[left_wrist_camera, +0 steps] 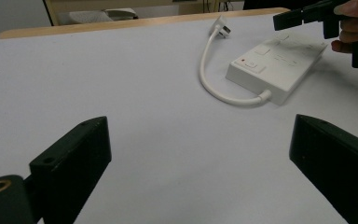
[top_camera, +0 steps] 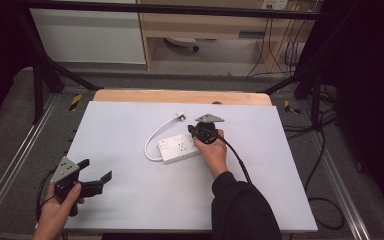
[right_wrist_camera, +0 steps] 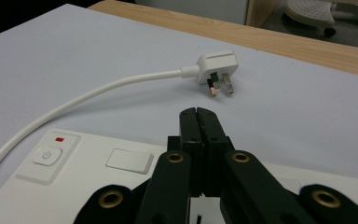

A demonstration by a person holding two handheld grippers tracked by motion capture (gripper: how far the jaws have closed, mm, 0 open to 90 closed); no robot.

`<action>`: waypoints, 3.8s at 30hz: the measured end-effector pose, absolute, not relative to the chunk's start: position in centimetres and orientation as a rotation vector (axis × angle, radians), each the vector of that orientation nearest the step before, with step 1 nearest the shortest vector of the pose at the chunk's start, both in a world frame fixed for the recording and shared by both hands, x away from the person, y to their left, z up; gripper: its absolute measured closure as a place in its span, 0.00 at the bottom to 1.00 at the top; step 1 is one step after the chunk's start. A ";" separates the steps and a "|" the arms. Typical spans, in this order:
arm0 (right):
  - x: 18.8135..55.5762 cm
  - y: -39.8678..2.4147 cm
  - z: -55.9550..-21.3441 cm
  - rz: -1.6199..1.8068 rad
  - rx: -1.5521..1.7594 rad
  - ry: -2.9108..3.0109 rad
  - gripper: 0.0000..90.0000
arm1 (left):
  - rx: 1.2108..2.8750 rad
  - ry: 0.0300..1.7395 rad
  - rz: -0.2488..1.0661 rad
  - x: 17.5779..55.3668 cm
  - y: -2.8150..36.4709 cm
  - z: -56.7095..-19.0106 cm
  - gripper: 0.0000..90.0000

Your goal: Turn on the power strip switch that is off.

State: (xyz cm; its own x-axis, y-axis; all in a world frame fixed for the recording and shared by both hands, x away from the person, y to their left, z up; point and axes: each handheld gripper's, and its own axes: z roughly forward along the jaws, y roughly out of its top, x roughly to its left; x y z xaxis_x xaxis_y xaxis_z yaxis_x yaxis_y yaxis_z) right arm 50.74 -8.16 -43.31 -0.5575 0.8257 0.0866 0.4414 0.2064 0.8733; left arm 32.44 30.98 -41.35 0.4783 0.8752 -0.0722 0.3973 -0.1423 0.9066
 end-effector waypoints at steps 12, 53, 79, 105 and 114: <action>50.7 -8.3 -43.0 1.314 1.178 2.086 1.00 | 1.746 1.089 0.608 32.4 31.0 -41.4 0.06; 48.0 -13.5 -37.9 1.394 1.262 2.008 0.07 | 1.753 1.096 0.602 32.5 31.0 -41.5 0.06; 43.2 -20.3 -36.9 1.453 1.220 1.908 0.08 | 1.726 1.141 0.605 32.8 31.5 -41.9 0.06; 36.4 -25.3 -39.2 1.434 1.207 1.868 0.07 | 1.709 1.134 0.620 32.7 31.9 -41.6 0.06; 35.3 -27.0 -41.3 1.387 1.233 1.858 0.06 | 1.716 1.130 0.621 32.7 31.9 -41.6 0.06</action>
State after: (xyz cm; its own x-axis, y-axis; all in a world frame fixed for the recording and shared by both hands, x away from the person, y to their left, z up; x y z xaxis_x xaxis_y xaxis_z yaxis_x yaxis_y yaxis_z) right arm 35.27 -27.02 -41.26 -0.4579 0.8815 0.1148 0.3609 0.0664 0.9302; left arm 32.67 31.85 -41.63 0.4423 0.8929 -0.0844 0.4072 -0.1161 0.9059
